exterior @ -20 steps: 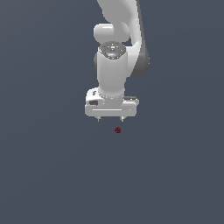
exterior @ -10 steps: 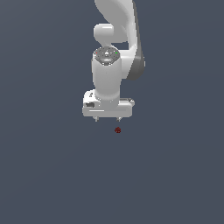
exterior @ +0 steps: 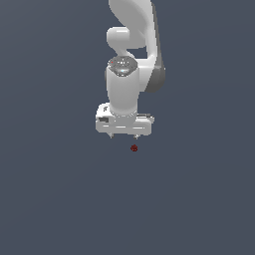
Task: Pick up the object and move it to a goal position.
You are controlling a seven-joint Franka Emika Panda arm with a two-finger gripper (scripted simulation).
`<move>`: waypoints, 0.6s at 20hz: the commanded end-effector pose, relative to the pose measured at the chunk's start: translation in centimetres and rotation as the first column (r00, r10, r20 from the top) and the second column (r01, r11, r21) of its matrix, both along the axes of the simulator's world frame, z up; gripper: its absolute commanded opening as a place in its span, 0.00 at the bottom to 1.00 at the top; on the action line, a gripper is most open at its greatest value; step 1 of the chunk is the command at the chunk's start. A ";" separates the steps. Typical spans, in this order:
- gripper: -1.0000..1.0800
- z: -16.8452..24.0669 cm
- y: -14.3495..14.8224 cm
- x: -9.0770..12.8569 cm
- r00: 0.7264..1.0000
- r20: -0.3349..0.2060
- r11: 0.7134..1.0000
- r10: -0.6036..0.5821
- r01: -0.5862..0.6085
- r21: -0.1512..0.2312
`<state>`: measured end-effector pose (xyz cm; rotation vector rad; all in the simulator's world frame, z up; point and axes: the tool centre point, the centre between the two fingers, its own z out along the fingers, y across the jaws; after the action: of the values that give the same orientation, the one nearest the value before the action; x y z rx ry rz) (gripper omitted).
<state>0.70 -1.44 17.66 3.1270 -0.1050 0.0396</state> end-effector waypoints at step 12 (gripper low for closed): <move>0.96 -2.5 1.4 -0.6 0.957 -0.009 0.956 -0.291 0.292 0.019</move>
<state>0.22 -0.23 15.52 3.1023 -0.5045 0.0278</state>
